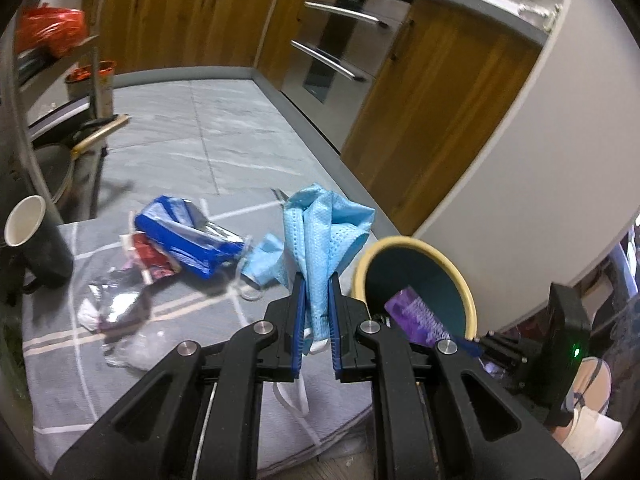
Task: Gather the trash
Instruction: 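Carry the mask and spray bottle over the bin and open both tools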
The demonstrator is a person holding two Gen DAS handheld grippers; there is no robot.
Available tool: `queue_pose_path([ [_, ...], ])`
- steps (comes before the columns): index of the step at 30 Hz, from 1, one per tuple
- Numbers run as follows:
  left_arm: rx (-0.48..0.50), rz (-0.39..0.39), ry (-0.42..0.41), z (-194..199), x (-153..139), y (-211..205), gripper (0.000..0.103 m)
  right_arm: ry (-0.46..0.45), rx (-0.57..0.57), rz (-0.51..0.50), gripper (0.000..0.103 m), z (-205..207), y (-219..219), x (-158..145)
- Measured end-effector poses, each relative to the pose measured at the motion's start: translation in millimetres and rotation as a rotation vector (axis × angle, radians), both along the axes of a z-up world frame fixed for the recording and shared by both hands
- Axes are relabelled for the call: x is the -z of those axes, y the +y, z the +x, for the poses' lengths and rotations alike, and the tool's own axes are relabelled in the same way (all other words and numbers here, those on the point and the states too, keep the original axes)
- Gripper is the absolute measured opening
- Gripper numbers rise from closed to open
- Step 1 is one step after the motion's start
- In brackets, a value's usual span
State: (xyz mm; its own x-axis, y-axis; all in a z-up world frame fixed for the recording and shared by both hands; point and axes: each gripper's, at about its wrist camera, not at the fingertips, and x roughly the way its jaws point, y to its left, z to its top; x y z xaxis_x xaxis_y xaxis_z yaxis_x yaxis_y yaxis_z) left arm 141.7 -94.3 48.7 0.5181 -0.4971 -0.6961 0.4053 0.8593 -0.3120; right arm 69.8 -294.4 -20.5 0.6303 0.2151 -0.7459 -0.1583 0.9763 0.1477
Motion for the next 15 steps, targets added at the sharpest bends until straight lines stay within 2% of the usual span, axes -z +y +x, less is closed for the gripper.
queue_pose_path([
  [15, 0.208, 0.055, 0.118, -2, 47, -116, 0.01, 0.017, 0.19, 0.045, 0.034, -11, -70, 12],
])
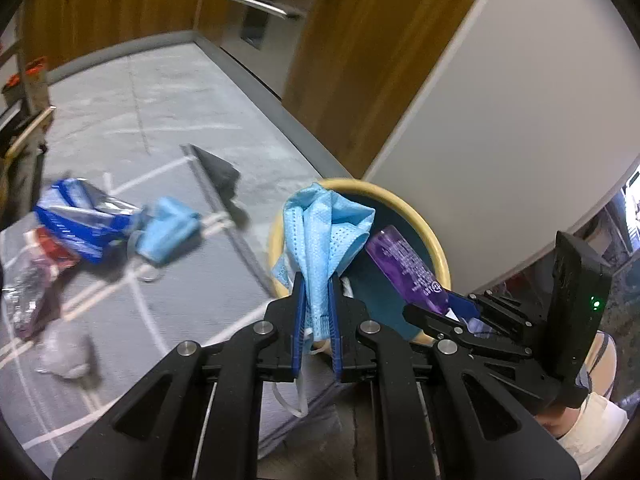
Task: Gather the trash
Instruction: 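Carry the mask and spray bottle over the bin and open both tools, then move both open tools back to the remaining trash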
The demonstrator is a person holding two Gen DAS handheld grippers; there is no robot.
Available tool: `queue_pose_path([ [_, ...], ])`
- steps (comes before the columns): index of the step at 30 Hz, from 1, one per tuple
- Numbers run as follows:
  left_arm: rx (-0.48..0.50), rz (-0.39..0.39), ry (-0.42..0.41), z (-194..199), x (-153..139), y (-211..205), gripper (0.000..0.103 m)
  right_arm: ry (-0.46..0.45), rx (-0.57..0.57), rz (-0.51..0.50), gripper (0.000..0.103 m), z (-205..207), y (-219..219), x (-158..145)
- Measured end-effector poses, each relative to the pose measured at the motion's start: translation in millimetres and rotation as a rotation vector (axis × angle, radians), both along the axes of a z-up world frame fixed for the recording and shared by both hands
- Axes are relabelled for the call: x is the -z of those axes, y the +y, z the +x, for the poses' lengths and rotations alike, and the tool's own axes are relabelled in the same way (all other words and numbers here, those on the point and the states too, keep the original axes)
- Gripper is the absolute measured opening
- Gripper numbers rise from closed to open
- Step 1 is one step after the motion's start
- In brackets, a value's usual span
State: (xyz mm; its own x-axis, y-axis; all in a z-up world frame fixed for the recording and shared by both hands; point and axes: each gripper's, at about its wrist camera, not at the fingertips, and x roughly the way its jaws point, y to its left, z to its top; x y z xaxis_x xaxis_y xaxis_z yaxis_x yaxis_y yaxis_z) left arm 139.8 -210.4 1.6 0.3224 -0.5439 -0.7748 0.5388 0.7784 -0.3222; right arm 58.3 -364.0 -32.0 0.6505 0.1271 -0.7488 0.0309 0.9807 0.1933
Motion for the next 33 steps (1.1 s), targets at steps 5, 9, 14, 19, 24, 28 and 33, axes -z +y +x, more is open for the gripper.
queue_pose_path([
  [5, 0.033, 0.009, 0.053, 6, 22, -31, 0.01, 0.038, 0.05, 0.003, 0.034, -6, -20, 10],
  [9, 0.052, 0.025, 0.077, 10, 37, -53, 0.01, 0.071, 0.081, 0.013, 0.034, -10, -34, 20],
  [14, 0.074, 0.049, 0.098, 12, 51, -75, 0.01, 0.098, 0.1, 0.019, 0.034, -12, -41, 29],
  [19, 0.086, 0.094, 0.117, 10, 66, -89, 0.01, 0.118, 0.101, 0.008, 0.034, -9, -42, 33],
  [24, 0.083, 0.112, 0.136, 16, 76, -92, 0.017, 0.153, 0.1, -0.009, 0.034, -7, -43, 40],
  [28, 0.07, 0.1, 0.133, 15, 71, -90, 0.036, 0.161, 0.102, -0.012, 0.034, -8, -43, 42],
  [33, 0.059, 0.089, 0.095, 13, 57, -82, 0.05, 0.165, 0.101, -0.014, 0.034, -5, -41, 43],
])
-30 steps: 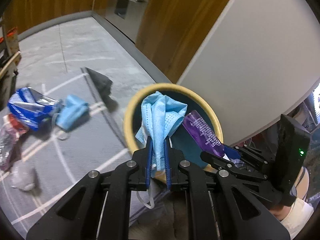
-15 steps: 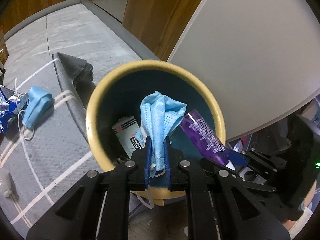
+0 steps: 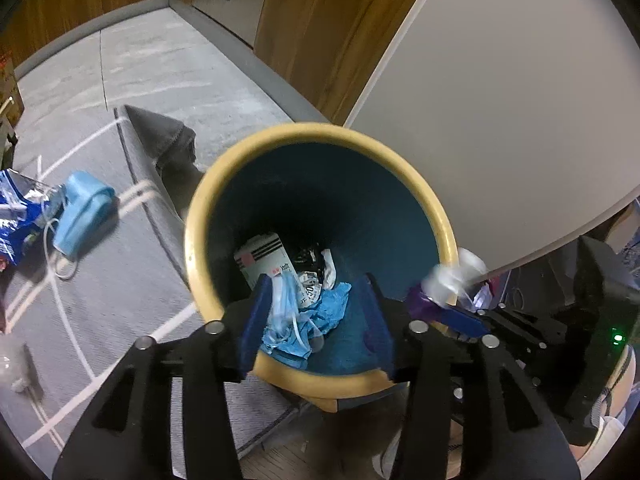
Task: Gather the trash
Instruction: 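Move both open tools back to the remaining trash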
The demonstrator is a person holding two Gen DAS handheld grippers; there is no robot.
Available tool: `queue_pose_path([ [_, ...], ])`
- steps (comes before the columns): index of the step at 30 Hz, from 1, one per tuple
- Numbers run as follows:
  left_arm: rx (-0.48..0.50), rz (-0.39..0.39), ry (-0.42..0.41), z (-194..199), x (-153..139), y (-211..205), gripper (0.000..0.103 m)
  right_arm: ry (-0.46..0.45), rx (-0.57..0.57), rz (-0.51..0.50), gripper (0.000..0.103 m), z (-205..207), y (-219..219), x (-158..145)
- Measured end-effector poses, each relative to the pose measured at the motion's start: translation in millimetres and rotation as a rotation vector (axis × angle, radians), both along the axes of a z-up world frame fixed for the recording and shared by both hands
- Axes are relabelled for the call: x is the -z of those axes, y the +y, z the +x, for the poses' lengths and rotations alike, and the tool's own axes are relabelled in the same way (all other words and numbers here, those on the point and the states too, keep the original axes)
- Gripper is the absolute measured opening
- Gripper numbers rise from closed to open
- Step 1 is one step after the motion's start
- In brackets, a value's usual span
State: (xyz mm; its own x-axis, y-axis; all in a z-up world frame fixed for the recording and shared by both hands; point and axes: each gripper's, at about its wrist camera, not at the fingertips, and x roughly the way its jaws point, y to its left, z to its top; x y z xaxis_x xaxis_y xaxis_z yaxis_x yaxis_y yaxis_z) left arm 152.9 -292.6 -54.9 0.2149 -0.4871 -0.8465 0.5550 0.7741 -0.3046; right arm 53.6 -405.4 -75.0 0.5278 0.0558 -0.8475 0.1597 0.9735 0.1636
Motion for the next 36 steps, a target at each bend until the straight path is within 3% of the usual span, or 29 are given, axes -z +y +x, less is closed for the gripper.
queue_pose_path([
  [8, -0.019, -0.025, -0.027, -2, -20, 25, 0.058, -0.006, 0.013, 0.008, 0.034, 1, 0, -1],
  [18, -0.078, -0.046, -0.052, -3, -37, 73, 0.063, -0.061, -0.008, 0.012, 0.05, 3, 12, -17],
  [36, -0.309, -0.032, -0.071, 3, -36, 203, 0.065, -0.144, -0.099, 0.036, 0.059, 25, 69, -42],
])
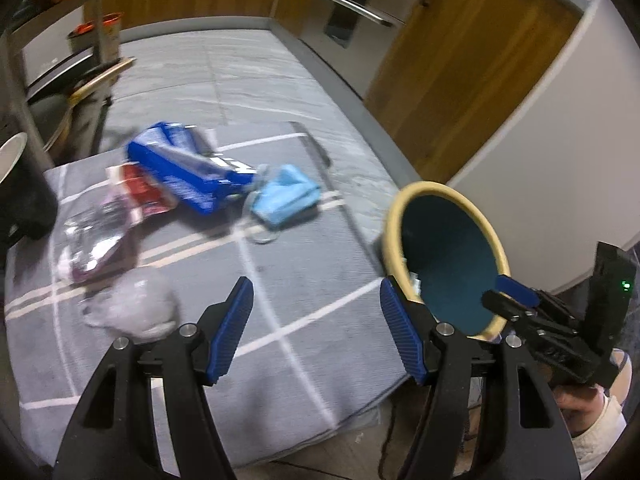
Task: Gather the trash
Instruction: 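Move both open tools back to the remaining trash, then grasp the clear plastic bag with the left tool while the right grasps the blue wipes packet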
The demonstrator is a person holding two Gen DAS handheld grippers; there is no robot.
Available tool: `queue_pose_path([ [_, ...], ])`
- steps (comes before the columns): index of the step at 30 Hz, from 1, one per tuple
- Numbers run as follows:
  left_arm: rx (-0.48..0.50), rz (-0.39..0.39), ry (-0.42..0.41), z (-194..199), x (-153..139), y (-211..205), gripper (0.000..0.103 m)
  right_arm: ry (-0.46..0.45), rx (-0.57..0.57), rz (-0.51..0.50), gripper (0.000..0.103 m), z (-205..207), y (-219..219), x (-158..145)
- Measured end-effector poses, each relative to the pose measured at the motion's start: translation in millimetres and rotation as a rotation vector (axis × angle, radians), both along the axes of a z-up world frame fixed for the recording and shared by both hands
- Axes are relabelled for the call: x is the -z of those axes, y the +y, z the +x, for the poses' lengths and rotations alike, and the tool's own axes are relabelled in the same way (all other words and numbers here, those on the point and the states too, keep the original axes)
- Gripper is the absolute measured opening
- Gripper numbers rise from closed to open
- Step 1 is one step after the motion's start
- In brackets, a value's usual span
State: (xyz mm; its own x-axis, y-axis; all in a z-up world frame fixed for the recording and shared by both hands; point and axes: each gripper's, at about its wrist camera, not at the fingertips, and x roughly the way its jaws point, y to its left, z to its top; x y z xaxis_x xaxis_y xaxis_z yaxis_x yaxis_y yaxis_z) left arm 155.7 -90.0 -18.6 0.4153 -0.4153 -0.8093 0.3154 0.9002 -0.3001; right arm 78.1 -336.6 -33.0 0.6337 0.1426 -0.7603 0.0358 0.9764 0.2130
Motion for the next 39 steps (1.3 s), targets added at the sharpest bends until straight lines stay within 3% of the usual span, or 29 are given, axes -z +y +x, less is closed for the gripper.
queue_pose_path([
  [9, -0.13, 0.052, 0.007, 6, 14, 65, 0.065, 0.005, -0.097, -0.001, 0.059, 11, 48, -2],
  [17, -0.12, 0.136, 0.022, 12, 46, 79, 0.065, 0.018, -0.169, -0.008, 0.06, 15, 84, 1],
  [19, -0.098, 0.152, 0.023, 15, 52, 77, 0.058, 0.023, -0.178, -0.012, 0.06, 16, 90, 2],
  [24, -0.047, 0.247, 0.004, 24, 69, 67, 0.052, 0.032, -0.188, -0.016, 0.06, 17, 97, 4],
  [26, -0.052, 0.266, 0.007, 27, 74, 68, 0.04, 0.036, -0.193, -0.021, 0.06, 18, 99, 6],
  [28, -0.057, 0.291, 0.014, 27, 75, 69, 0.022, 0.042, -0.198, -0.024, 0.06, 20, 100, 8],
  [31, -0.084, 0.269, 0.018, 26, 69, 76, 0.007, 0.049, -0.206, -0.027, 0.06, 23, 104, 10],
  [39, -0.167, 0.135, -0.005, 19, 32, 95, 0.002, 0.048, -0.26, -0.046, 0.06, 38, 123, 9],
])
